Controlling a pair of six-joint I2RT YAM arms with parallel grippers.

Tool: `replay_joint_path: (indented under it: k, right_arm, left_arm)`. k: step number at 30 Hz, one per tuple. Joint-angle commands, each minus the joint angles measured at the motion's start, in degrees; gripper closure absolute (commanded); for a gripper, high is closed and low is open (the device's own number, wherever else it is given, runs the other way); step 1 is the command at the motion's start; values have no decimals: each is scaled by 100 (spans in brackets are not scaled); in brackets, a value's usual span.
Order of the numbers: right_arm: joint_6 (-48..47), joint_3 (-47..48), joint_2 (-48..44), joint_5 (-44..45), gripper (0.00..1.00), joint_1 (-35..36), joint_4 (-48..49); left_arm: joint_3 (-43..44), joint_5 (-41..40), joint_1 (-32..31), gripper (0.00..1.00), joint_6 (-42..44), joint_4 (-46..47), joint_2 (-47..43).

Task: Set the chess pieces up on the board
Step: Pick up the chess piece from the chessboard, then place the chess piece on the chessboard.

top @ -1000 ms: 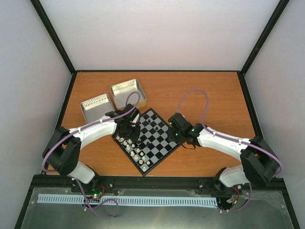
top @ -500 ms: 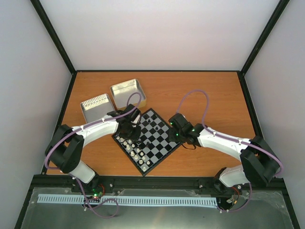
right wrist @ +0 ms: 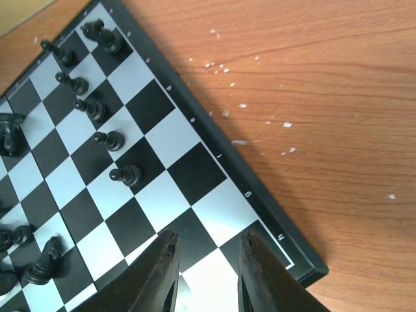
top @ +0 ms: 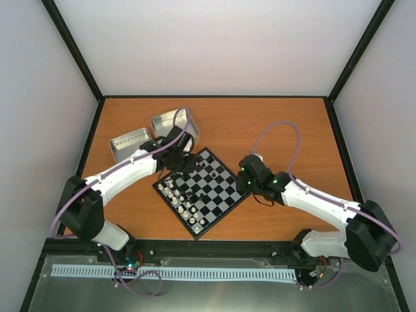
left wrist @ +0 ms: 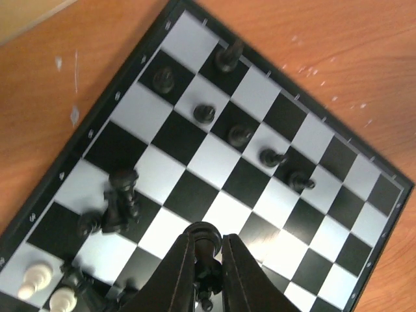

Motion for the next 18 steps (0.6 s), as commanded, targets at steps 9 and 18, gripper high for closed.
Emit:
replay_joint_path:
  k: [9, 18]
  right_arm:
    - [375, -356, -1054, 697, 73, -154, -437]
    - [477, -486, -1481, 823, 72, -176, -726]
  left_arm:
    - [1887, -663, -49, 93, 530, -72, 1424]
    - [3106, -915, -32, 92, 911, -426, 2658]
